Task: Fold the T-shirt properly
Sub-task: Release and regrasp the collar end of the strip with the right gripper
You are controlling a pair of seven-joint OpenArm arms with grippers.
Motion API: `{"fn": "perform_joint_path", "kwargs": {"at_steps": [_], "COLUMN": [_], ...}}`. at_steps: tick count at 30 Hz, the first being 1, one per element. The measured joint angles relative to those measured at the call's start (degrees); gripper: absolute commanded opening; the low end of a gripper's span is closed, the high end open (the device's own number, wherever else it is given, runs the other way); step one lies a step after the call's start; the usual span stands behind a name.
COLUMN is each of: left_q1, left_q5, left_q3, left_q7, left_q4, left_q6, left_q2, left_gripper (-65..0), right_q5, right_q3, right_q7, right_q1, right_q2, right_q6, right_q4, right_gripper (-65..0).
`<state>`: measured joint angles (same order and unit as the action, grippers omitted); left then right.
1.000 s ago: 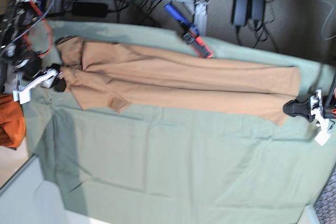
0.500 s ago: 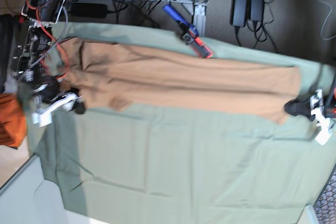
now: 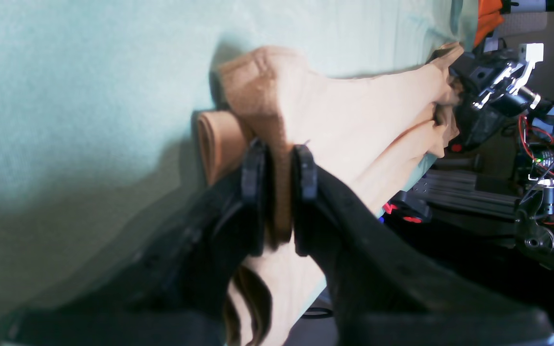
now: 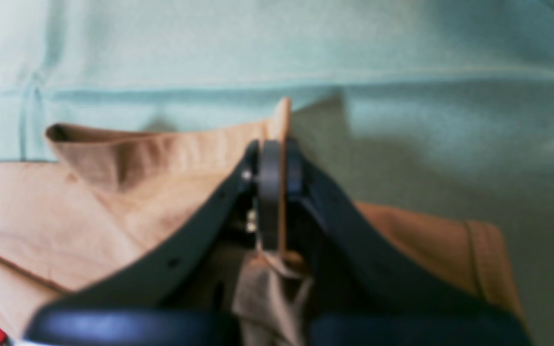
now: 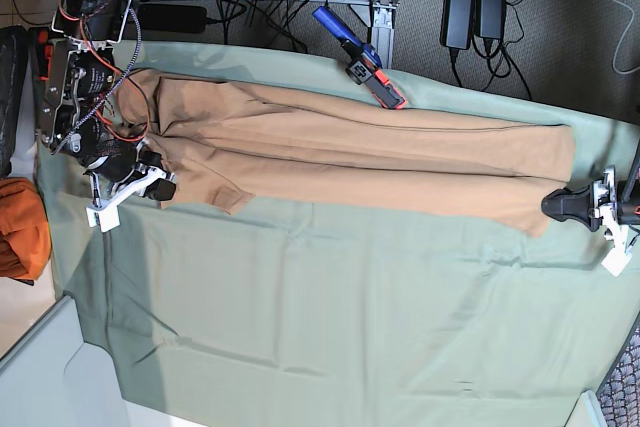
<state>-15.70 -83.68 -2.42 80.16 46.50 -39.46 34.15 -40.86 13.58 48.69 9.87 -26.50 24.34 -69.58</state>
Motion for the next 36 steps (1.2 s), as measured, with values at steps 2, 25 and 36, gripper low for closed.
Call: {"fn": "perform_joint_path", "kwargs": {"at_steps": [2,25,36], "left_q1": [-0.02,0.0,0.0], "left_q5": [0.0,0.02,0.02], "left_q3": [0.0,0.0,0.0], "left_q7": [0.0,0.0,0.0], "left_q4": [0.0,0.04,0.04], "left_q6": [0.0,0.0,0.0], "left_q2": [0.0,0.0,-0.02], "left_gripper": [-52.9,-52.9,-52.9], "right_q5": [-0.26,-3.8,-3.39], "right_q3": [0.0,-0.09,-0.11], "right_q7": [1.01,4.48,4.31], "right_q1": [0.0,-20.17,-23.52], "right_q2": [0.0,-0.15,-1.57], "right_q6": [0.0,0.02,0.02], "right_q4": [-0.02,-26.86,-27.19], "right_gripper": [-65.0,-65.0,-65.0]}}
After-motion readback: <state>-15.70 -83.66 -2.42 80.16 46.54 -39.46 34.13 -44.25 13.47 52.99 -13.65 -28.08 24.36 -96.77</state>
